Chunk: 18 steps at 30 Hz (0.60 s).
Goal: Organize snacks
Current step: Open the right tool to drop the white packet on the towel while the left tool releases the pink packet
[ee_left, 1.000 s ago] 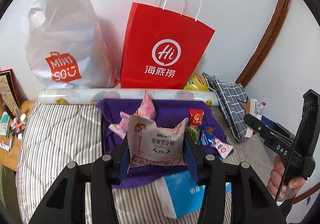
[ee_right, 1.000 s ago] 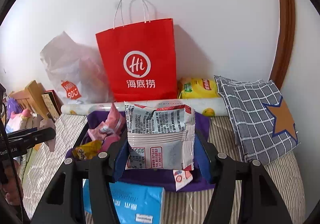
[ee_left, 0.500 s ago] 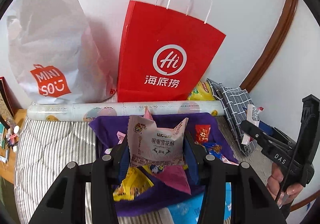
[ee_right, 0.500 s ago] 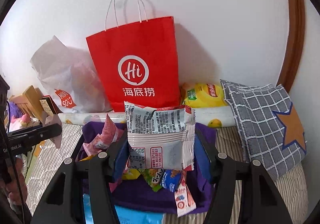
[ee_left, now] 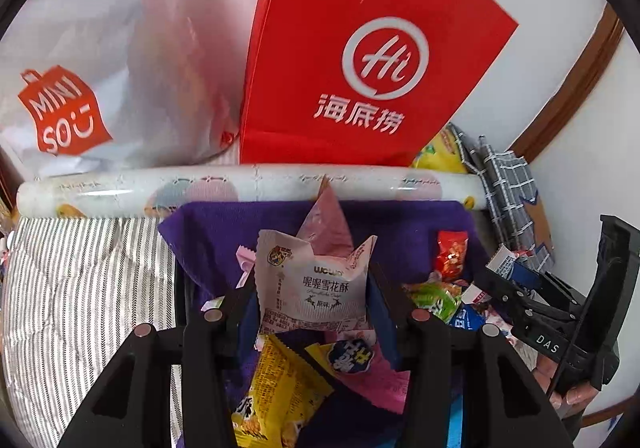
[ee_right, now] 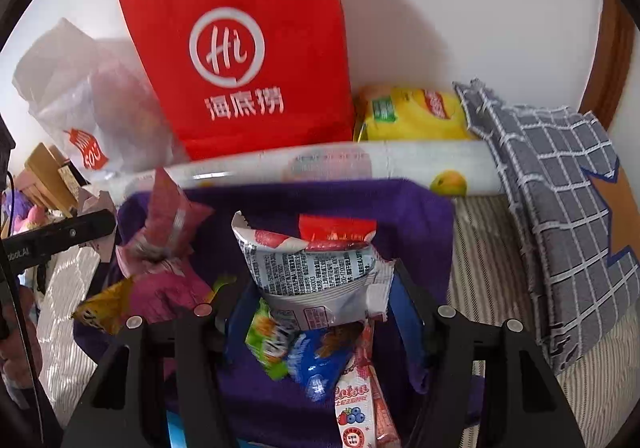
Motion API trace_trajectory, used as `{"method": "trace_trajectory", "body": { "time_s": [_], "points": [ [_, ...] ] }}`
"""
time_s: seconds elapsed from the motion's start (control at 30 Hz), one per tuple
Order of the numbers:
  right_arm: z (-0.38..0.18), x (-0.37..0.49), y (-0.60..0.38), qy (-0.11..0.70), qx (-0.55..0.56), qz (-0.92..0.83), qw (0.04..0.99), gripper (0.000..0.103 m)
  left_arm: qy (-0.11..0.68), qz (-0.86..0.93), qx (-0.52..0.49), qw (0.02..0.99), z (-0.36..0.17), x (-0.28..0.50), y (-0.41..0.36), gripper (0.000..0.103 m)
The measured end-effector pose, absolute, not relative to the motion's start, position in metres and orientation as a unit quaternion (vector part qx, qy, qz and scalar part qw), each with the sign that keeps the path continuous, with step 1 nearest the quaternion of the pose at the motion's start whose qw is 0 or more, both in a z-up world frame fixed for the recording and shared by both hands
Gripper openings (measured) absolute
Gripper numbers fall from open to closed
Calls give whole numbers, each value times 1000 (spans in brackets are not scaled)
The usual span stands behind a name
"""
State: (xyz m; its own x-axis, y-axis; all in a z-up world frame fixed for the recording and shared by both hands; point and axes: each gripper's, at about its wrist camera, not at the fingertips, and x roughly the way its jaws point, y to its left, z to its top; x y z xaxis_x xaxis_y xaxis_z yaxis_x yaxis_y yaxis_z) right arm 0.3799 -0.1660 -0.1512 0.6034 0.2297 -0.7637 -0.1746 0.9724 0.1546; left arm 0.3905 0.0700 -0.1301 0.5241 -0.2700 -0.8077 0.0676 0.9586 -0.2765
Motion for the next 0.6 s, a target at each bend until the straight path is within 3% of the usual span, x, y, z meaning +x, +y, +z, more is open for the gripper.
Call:
{"method": "trace_trajectory", "body": {
  "time_s": [0.6],
  "points": [
    [-153,377,-167,427,36,116,896,72,505,-102,-89,852,-141,393,59,49]
  ]
}}
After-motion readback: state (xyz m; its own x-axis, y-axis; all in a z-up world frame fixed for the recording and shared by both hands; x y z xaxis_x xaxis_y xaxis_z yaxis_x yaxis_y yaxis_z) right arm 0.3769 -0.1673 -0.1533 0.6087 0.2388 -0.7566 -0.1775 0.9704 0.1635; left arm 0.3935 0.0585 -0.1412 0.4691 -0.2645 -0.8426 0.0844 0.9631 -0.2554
